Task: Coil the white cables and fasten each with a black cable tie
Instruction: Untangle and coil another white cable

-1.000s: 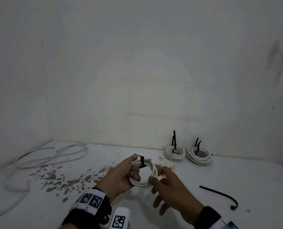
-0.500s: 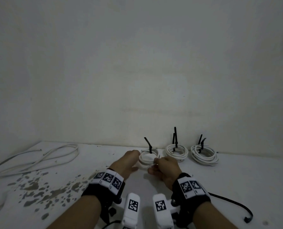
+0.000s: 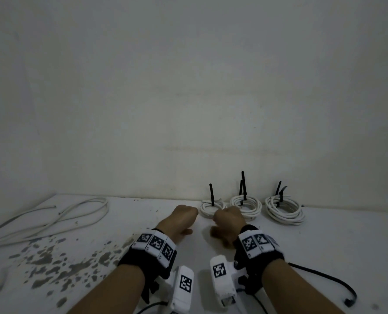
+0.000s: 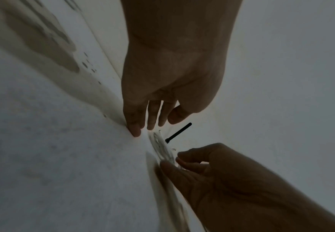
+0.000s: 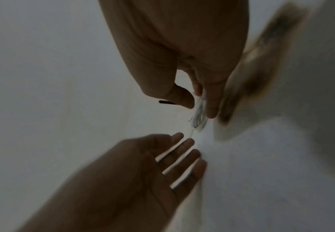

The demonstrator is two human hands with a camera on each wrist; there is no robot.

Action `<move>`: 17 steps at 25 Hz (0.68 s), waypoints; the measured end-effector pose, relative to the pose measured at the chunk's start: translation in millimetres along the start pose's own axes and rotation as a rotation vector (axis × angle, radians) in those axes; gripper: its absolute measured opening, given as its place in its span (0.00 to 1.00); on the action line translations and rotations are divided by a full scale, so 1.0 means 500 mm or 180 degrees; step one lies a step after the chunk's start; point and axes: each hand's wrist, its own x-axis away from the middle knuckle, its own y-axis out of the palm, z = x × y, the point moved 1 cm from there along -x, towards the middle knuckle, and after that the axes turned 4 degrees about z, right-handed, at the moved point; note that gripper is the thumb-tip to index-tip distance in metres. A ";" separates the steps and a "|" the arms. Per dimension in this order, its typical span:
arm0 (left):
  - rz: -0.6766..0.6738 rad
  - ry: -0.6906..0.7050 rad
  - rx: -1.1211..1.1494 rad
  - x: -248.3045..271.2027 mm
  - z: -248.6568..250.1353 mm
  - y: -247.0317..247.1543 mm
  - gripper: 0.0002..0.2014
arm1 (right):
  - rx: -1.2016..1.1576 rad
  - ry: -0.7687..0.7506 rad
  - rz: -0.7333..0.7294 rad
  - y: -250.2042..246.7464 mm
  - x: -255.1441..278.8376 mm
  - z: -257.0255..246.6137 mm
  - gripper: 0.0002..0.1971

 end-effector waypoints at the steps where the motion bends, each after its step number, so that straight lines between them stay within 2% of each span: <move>1: -0.0011 0.0006 -0.0187 0.003 -0.003 -0.006 0.07 | 0.0463 -0.0150 0.0085 0.000 0.011 -0.006 0.08; 3: 0.0012 -0.0018 -0.0462 0.017 -0.004 -0.032 0.06 | 0.0899 -0.0378 -0.0111 0.009 0.048 -0.018 0.07; 6: 0.0139 0.0195 -0.0896 0.056 -0.007 -0.103 0.05 | 0.1353 -0.0496 -0.0646 0.036 0.125 -0.054 0.15; 10: 0.0381 0.0432 -0.1601 0.136 -0.050 -0.263 0.07 | 0.2098 -0.1219 -0.0966 0.128 0.245 -0.106 0.14; 14: 0.0883 0.0144 -0.1970 0.218 -0.124 -0.471 0.15 | 0.2828 -0.1834 -0.1689 0.286 0.352 -0.143 0.14; 17: 0.1053 -0.0293 -0.2229 0.282 -0.199 -0.623 0.15 | 0.3297 -0.2260 -0.2055 0.429 0.412 -0.143 0.13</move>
